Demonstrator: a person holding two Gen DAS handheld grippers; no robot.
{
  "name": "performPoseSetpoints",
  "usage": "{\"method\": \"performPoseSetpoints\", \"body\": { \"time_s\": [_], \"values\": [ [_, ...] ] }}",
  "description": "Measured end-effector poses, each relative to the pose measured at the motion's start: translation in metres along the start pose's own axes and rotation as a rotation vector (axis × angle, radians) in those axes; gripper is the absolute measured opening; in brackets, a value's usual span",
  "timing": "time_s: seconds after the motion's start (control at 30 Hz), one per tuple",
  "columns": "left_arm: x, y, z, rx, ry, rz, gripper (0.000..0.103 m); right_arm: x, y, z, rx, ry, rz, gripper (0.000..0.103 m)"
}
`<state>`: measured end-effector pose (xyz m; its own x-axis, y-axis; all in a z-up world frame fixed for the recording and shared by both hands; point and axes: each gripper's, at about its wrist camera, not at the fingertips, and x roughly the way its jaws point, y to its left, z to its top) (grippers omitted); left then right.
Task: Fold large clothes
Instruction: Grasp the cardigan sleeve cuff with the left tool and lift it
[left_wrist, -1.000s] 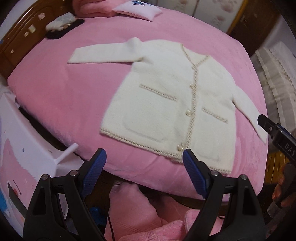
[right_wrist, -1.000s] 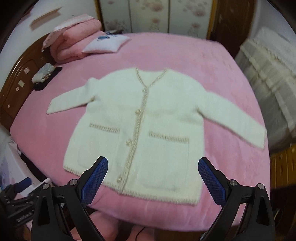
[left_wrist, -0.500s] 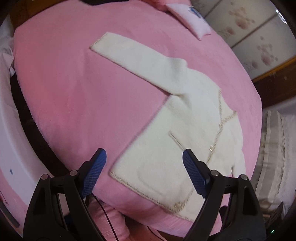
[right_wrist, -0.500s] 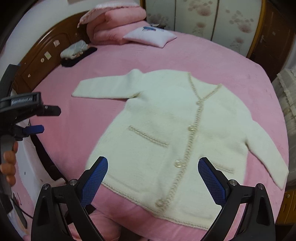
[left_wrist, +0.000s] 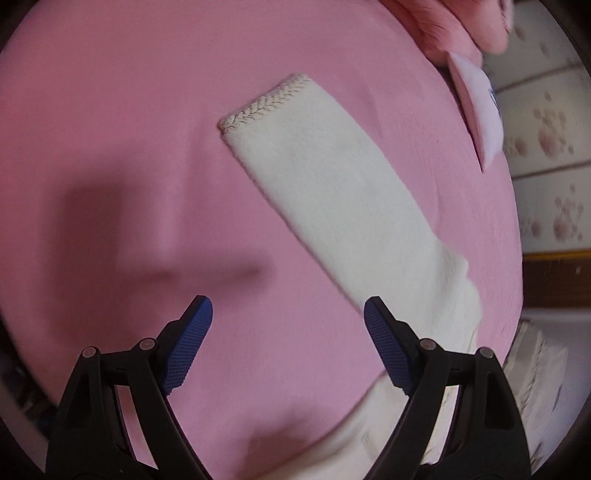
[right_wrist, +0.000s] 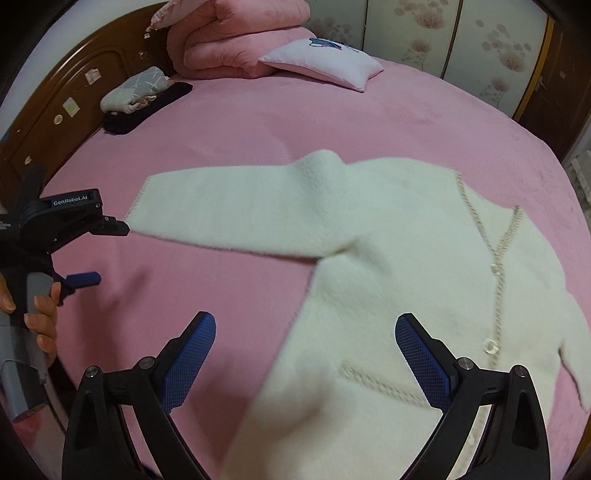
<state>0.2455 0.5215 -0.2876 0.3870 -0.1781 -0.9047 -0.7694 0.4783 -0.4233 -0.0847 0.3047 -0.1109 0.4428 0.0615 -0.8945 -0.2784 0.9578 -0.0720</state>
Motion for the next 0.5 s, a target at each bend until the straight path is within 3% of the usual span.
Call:
{"method": "performPoseSetpoints", "body": {
  "time_s": [0.07,0.2,0.3,0.4,0.47,0.5],
  "values": [
    [0.028,0.007,0.01,-0.037,0.006,-0.013,0.071,0.03,0.008,0.009,0.018,0.001,0.001,0.1],
    [0.07,0.028,0.04,-0.094,-0.03,-0.04,0.068,0.088,0.037,0.028,0.038,0.032,-0.012,0.1],
    [0.079,0.036,0.05,-0.111,-0.109,-0.071,0.065,0.111,0.055,0.036,0.028,0.022,-0.012,0.1],
    [0.086,0.04,0.065,-0.088,-0.2,-0.078,0.041,0.126,0.072,0.041,-0.005,-0.001,-0.029,0.1],
    [0.093,0.042,0.075,-0.07,-0.22,-0.075,0.015,0.132,0.079,0.044,-0.017,-0.003,-0.041,0.1],
    [0.096,0.044,0.078,-0.062,-0.225,-0.084,0.01,0.136,0.08,0.045,-0.019,-0.002,-0.047,0.1]
  ]
}}
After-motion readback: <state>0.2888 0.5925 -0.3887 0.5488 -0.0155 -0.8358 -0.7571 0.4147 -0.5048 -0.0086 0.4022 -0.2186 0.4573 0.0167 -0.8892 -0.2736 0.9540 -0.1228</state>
